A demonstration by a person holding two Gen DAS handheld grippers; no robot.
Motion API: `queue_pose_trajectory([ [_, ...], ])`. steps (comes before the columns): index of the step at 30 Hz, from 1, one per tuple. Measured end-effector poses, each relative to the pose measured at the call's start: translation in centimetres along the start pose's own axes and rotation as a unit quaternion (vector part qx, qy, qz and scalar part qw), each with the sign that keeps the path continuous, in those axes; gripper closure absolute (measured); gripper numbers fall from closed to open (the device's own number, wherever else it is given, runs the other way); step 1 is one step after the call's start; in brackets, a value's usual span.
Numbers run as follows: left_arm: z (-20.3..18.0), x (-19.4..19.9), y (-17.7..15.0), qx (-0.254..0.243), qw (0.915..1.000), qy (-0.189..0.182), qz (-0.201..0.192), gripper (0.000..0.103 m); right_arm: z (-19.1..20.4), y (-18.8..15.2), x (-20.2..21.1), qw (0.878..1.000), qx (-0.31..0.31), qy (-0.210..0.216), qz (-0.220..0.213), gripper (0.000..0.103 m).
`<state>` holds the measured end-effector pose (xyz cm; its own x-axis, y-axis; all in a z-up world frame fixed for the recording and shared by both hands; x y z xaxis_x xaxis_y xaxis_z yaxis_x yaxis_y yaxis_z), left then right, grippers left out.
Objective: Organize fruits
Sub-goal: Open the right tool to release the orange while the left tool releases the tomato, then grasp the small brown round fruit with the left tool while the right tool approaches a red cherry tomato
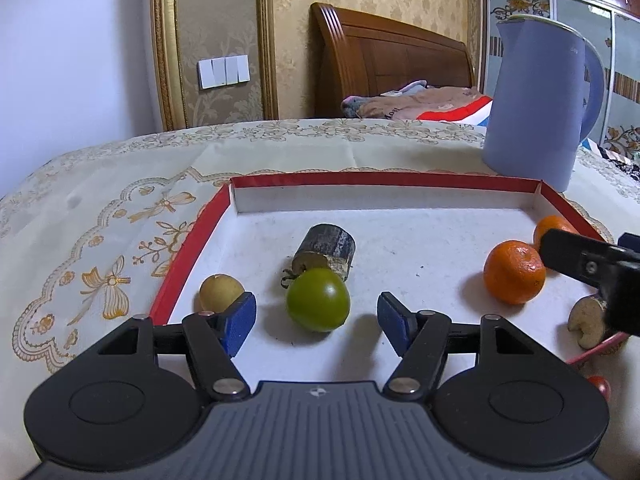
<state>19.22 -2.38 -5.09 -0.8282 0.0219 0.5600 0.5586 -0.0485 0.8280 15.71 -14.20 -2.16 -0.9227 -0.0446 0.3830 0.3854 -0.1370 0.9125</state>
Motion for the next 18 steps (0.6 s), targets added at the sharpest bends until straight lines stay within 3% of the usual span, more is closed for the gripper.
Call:
queue_pose_trajectory([
  [18,1.9,3.7,-0.8,0.035,0.999,-0.012,-0.027,0.035,-2.2,-0.9,2.2,0.999,-0.051,0.001,0.003,0.0],
])
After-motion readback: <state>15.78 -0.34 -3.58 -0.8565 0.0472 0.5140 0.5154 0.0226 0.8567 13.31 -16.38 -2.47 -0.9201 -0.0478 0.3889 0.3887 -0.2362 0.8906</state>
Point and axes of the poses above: each gripper's, at about its wrist camera, not at the fingertips, and x roughly against the way its jaws point, z to its left, y to its top, the point moved 8 cm from there along -x, roughly the way its jaws point
